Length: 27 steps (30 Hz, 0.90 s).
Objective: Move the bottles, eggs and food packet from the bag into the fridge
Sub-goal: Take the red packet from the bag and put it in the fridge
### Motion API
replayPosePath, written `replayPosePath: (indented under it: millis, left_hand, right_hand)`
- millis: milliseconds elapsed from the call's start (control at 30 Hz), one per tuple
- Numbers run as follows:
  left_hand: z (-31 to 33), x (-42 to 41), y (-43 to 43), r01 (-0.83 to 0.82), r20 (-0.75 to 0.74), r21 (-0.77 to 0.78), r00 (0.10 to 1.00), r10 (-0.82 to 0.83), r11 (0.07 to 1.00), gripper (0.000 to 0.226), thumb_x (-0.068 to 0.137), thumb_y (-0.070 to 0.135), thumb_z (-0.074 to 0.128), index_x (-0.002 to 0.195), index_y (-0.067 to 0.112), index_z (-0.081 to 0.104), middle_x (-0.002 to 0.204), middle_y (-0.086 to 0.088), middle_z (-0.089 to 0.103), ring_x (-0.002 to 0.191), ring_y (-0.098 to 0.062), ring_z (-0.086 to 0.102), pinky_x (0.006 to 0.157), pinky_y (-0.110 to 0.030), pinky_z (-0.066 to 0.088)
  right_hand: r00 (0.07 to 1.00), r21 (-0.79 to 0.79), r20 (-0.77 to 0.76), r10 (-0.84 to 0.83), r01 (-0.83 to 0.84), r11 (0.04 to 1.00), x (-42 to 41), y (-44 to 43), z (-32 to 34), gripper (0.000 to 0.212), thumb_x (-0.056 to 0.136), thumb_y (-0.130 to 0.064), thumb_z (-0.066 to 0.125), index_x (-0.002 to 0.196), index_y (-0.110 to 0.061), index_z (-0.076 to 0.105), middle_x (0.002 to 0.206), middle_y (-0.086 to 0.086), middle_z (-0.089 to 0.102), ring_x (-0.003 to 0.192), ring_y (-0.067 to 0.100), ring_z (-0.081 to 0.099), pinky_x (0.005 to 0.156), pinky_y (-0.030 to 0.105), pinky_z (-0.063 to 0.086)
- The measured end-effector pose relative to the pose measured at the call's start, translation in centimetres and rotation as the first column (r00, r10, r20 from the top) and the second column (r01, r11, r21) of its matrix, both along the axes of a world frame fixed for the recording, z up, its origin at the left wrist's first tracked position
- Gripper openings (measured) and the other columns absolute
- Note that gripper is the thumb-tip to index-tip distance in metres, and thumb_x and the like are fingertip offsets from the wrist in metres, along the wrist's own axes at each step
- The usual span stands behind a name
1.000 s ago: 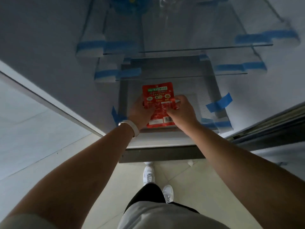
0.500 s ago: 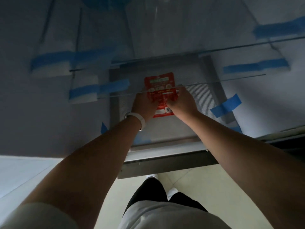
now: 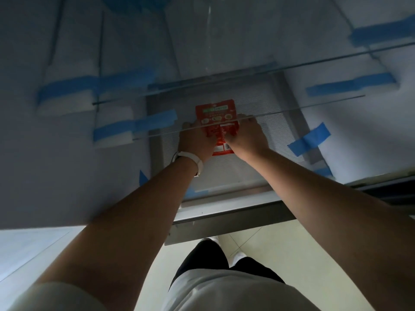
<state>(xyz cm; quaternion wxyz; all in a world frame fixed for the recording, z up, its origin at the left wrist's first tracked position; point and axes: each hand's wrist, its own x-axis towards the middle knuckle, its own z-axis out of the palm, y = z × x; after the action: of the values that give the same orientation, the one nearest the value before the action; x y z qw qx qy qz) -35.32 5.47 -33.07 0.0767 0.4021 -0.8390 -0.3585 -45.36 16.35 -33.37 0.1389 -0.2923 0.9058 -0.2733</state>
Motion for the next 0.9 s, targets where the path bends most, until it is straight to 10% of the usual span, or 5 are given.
replayPosePath:
  millis: [133, 233, 900]
  left_hand:
    - [2.0, 1.3, 1.2, 0.016, 0.025, -0.019, 1.0, -0.016, 1.0, 0.01, 0.09, 0.023, 0.06, 0.087, 0.021, 0.069, 0.079, 0.004, 0.057, 0.074, -0.016, 0.058, 0.074, -0.031, 0.051]
    - [3.1, 2.7, 2.0, 0.069, 0.095, -0.078, 0.994, -0.062, 0.995, 0.026, 0.087, 0.033, 0.058, 0.108, 0.021, 0.065, 0.107, -0.006, 0.059, 0.1, -0.026, 0.058, 0.091, -0.041, 0.05]
    - [15.9, 15.3, 15.5, 0.302, 0.238, -0.469, 0.948, -0.21, 0.83, 0.052, 0.094, 0.046, 0.052, 0.14, 0.024, 0.047, 0.142, -0.003, 0.051, 0.133, -0.027, 0.043, 0.111, -0.047, 0.032]
  right_hand:
    - [1.0, 0.01, -0.015, 0.017, -0.017, 1.0, 1.1, 1.8, 2.2, 0.046, 0.087, -0.051, 0.05, 0.119, -0.019, 0.057, 0.111, 0.006, 0.057, 0.101, 0.025, 0.055, 0.081, 0.042, 0.052]
    - [0.996, 0.025, -0.042, 0.075, -0.074, 0.997, 1.6, 3.8, 3.5, 0.041, 0.09, -0.045, 0.056, 0.12, -0.017, 0.057, 0.112, 0.007, 0.057, 0.104, 0.027, 0.055, 0.081, 0.04, 0.05]
    - [0.813, 0.254, -0.364, 0.454, -0.382, 0.888, 10.1, 18.7, 15.3, 0.049, 0.095, -0.046, 0.037, 0.13, -0.014, 0.05, 0.129, 0.005, 0.054, 0.119, 0.024, 0.05, 0.099, 0.039, 0.041]
